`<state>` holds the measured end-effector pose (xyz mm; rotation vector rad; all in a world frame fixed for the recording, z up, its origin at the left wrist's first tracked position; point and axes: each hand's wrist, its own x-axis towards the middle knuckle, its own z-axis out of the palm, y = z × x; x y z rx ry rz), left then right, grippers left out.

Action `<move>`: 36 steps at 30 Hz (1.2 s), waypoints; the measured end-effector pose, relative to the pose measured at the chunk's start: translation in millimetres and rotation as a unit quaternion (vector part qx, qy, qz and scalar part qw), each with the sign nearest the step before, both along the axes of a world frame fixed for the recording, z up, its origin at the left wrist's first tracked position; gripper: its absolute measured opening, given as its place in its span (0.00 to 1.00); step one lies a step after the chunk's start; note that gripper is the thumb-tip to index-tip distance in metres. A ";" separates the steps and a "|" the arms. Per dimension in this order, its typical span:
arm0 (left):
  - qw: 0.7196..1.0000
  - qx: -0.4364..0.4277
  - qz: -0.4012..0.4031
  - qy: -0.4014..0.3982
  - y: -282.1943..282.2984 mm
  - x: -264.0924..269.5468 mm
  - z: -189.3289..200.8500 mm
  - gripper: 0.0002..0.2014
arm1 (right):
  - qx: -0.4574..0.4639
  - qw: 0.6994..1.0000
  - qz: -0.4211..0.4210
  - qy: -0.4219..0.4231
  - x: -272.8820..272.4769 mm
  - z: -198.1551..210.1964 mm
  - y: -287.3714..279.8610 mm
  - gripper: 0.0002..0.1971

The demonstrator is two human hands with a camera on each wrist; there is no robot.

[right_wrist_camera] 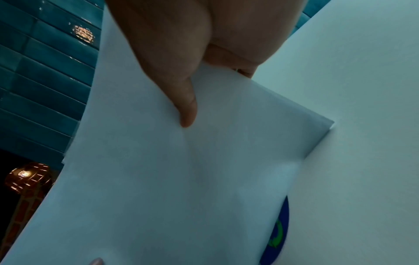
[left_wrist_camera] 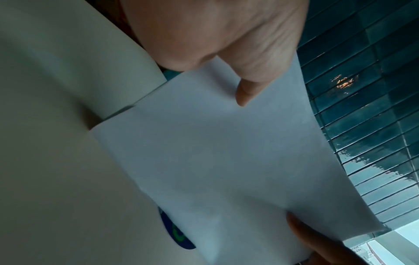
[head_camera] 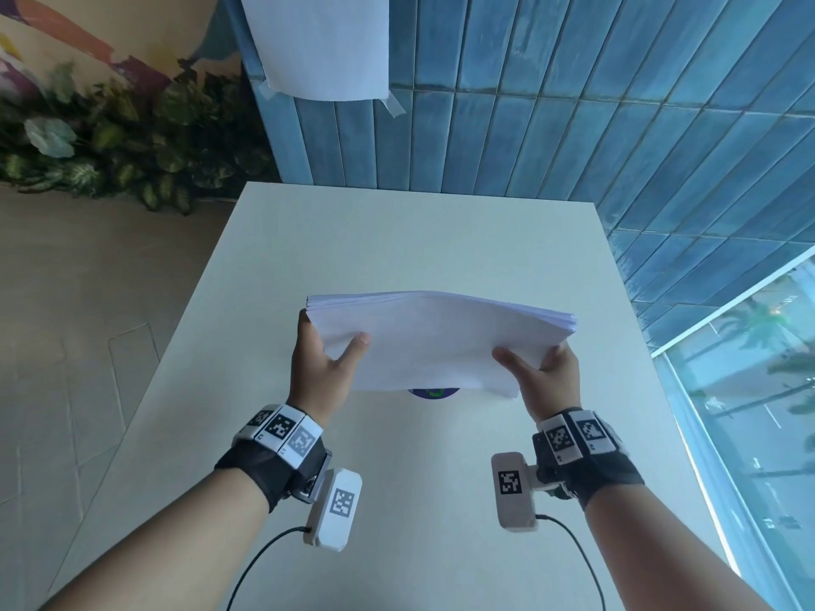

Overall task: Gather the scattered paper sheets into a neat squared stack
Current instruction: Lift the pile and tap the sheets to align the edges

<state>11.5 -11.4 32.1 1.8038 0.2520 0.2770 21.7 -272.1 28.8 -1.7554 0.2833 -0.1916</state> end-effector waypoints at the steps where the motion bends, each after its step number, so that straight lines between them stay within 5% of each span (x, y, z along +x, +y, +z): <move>1: 1.000 0.000 0.003 0.002 -0.9 0.9 -0.6 0.21 | 0.000 1.000 -0.004 -0.001 0.1 -0.5 1.6 0.16; 7: 0.999 0.009 0.017 -0.029 3.7 6.0 5.5 0.19 | 0.005 1.000 -0.008 -0.028 1.9 6.2 3.5 0.16; 13: 1.000 0.010 0.002 0.005 -3.4 -1.1 -7.9 0.27 | -0.007 1.000 -0.023 -0.005 -1.9 -3.9 7.5 0.29; 19: 1.000 0.015 0.012 0.014 -7.8 4.1 -15.6 0.26 | -0.008 1.000 -0.013 0.011 -0.1 -1.9 8.5 0.14; 36: 0.998 0.010 0.001 0.059 8.3 0.3 -27.3 0.25 | -0.039 0.999 -0.004 0.032 -2.6 -7.0 6.8 0.16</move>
